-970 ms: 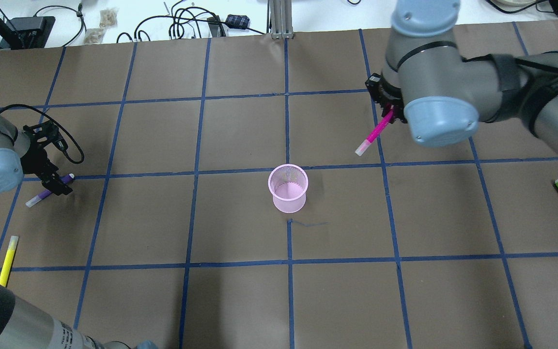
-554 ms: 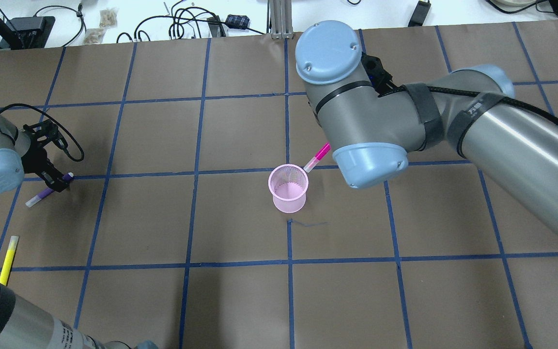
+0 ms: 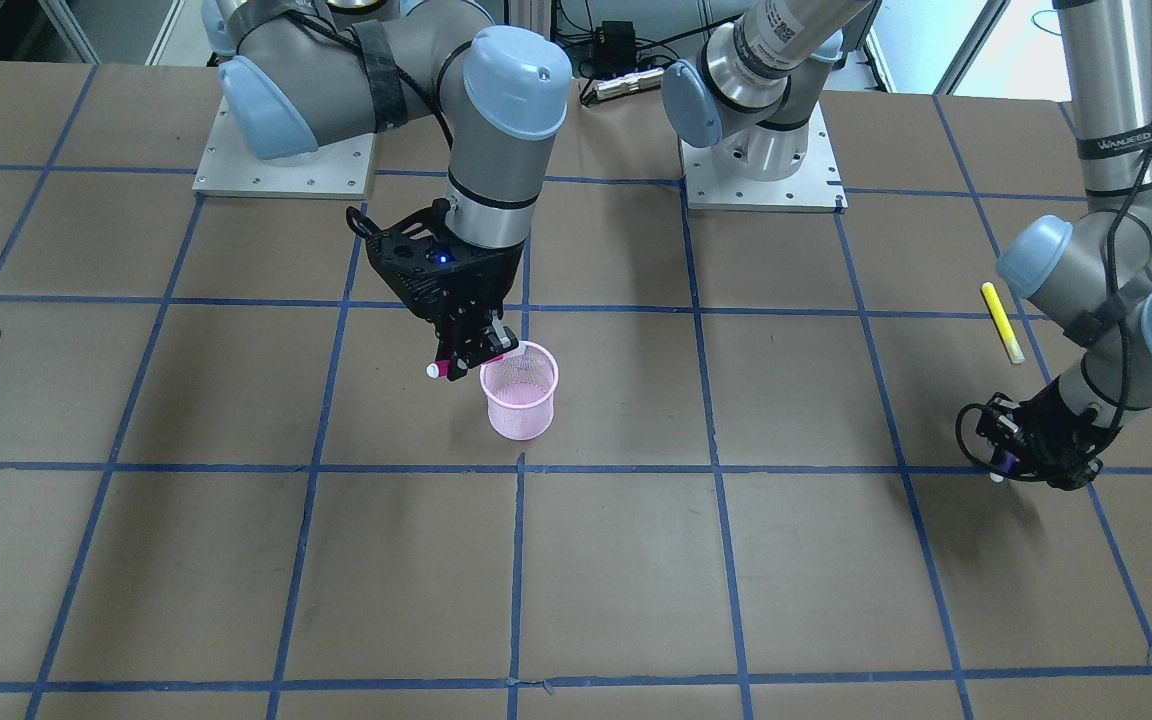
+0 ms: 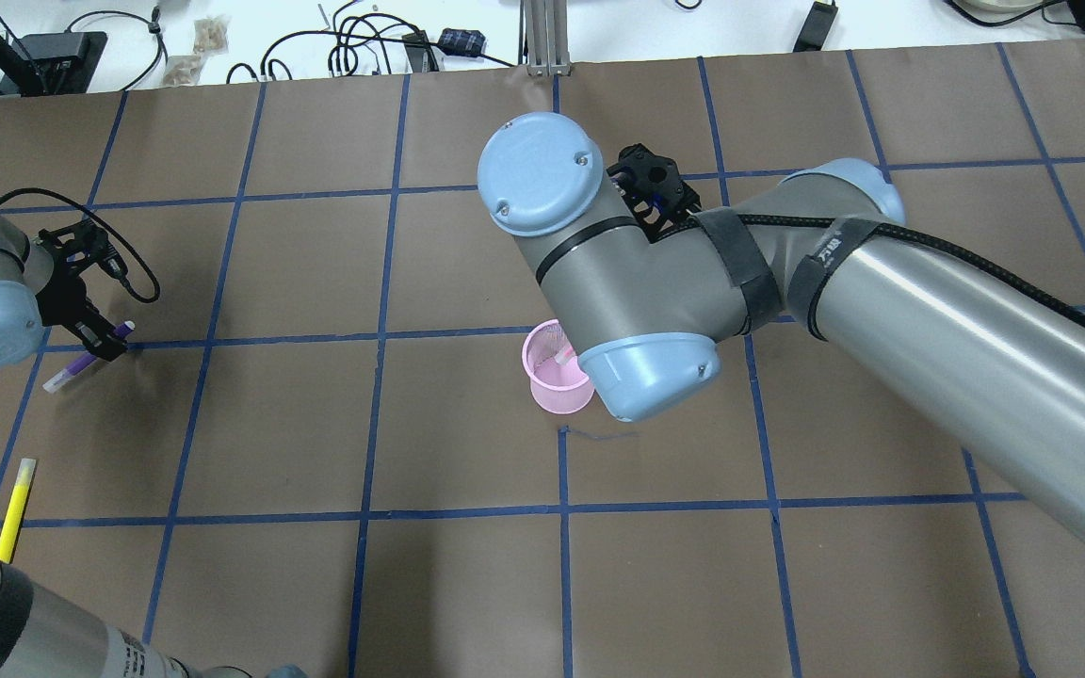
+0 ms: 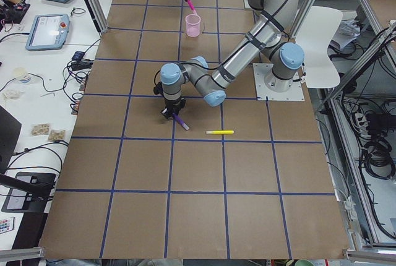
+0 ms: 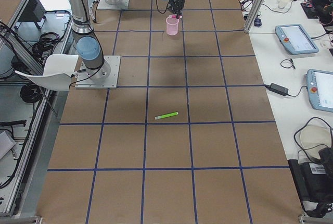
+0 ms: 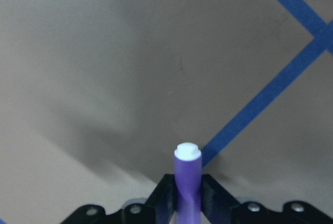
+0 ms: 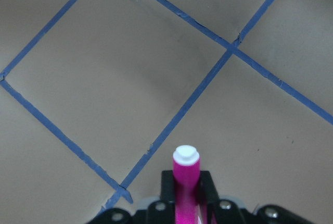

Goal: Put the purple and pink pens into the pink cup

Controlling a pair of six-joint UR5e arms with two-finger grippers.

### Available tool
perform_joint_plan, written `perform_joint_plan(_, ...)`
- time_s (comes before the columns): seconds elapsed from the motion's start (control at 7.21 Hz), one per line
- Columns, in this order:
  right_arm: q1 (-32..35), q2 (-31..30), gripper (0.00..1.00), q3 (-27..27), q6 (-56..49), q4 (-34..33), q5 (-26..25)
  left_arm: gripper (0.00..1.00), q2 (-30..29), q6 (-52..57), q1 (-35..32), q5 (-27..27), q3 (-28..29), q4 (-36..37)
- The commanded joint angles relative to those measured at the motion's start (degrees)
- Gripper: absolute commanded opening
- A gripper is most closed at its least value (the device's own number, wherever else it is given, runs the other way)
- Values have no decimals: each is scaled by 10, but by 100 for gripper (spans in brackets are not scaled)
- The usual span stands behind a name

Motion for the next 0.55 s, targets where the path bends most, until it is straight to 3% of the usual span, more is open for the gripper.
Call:
perform_joint_plan(0.0,23,35,0,-4,2,-5,-64,0,16,-9,-7,-9,0,-7)
perform_joint_plan(0.42,26,36,1,-13,9,-5,-59,0,42,-27,-37,-48,0,-13)
